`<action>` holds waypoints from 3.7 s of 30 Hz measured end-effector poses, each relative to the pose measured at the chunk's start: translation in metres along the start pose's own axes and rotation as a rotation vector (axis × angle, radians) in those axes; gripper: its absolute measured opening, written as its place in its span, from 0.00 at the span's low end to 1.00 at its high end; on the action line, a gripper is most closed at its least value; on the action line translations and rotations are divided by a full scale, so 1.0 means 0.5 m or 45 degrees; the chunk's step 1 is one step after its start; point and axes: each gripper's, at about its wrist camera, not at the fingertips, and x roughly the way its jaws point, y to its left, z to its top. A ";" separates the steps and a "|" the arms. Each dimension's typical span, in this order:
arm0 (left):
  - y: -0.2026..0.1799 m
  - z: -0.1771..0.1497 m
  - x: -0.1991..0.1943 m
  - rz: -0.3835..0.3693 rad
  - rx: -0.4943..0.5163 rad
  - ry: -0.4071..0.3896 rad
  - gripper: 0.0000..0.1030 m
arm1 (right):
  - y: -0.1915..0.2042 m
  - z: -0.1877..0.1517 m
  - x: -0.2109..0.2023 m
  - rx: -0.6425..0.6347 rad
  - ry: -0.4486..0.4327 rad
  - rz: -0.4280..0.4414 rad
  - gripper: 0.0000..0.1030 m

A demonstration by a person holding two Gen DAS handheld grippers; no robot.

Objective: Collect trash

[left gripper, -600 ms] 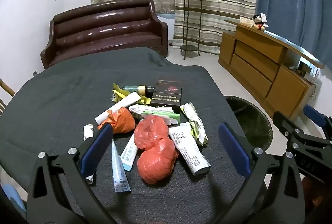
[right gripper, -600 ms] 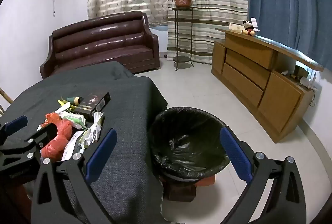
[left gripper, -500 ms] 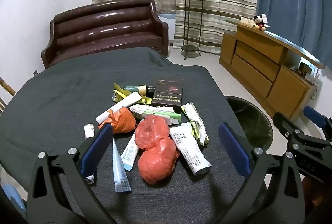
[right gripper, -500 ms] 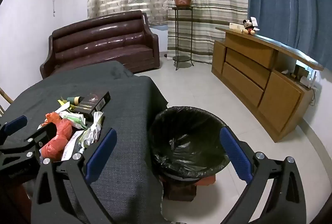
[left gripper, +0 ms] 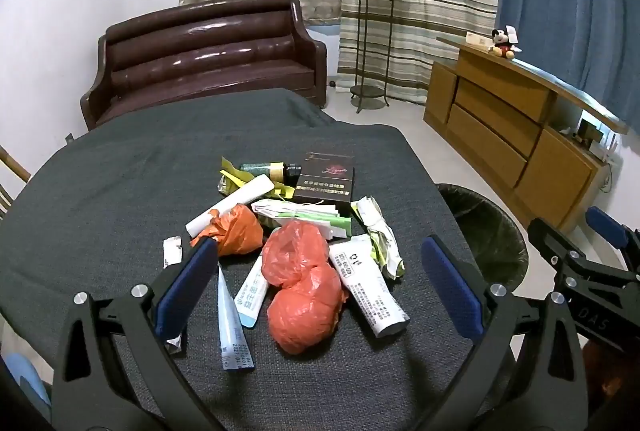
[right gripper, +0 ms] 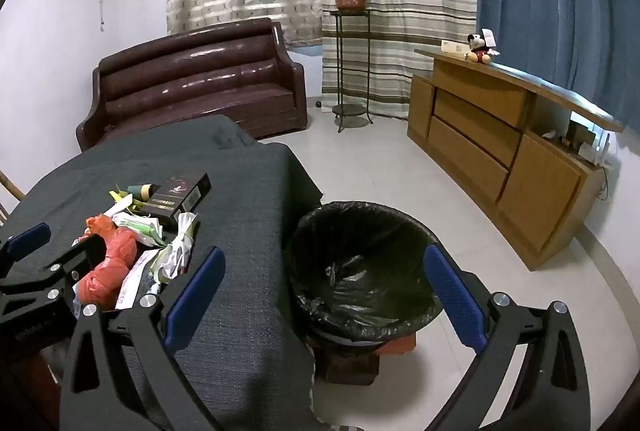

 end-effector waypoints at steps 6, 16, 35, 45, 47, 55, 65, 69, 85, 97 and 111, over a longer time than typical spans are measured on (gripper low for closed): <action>0.001 0.000 0.000 -0.004 0.000 0.002 0.96 | 0.000 -0.002 0.002 0.002 0.002 -0.001 0.94; 0.001 0.000 0.001 -0.002 -0.001 0.004 0.96 | -0.005 -0.005 0.012 0.005 0.008 0.000 0.94; 0.000 0.000 0.001 0.000 0.001 0.007 0.96 | -0.004 -0.004 0.013 0.010 0.009 0.000 0.94; 0.000 0.001 0.002 0.001 0.001 0.009 0.96 | -0.004 -0.005 0.015 0.011 0.010 -0.001 0.94; 0.000 0.001 0.002 0.001 0.001 0.009 0.96 | -0.005 -0.006 0.017 0.010 0.011 0.000 0.94; 0.000 0.001 0.002 0.001 0.003 0.011 0.96 | -0.004 -0.003 0.014 0.013 0.012 -0.001 0.94; -0.001 0.001 0.002 0.002 0.003 0.012 0.96 | -0.017 -0.010 0.024 0.017 0.018 -0.002 0.94; -0.001 0.001 0.002 0.002 0.005 0.012 0.96 | -0.028 -0.023 0.031 0.019 0.023 -0.001 0.94; 0.015 -0.009 0.008 -0.002 0.019 0.014 0.96 | -0.026 -0.029 0.033 0.025 0.027 -0.007 0.94; 0.070 -0.032 0.005 0.033 0.013 0.050 0.83 | -0.010 -0.029 0.024 0.013 0.046 -0.021 0.68; 0.227 -0.051 -0.001 0.219 -0.111 0.177 0.76 | 0.042 -0.012 0.037 -0.003 0.095 0.058 0.68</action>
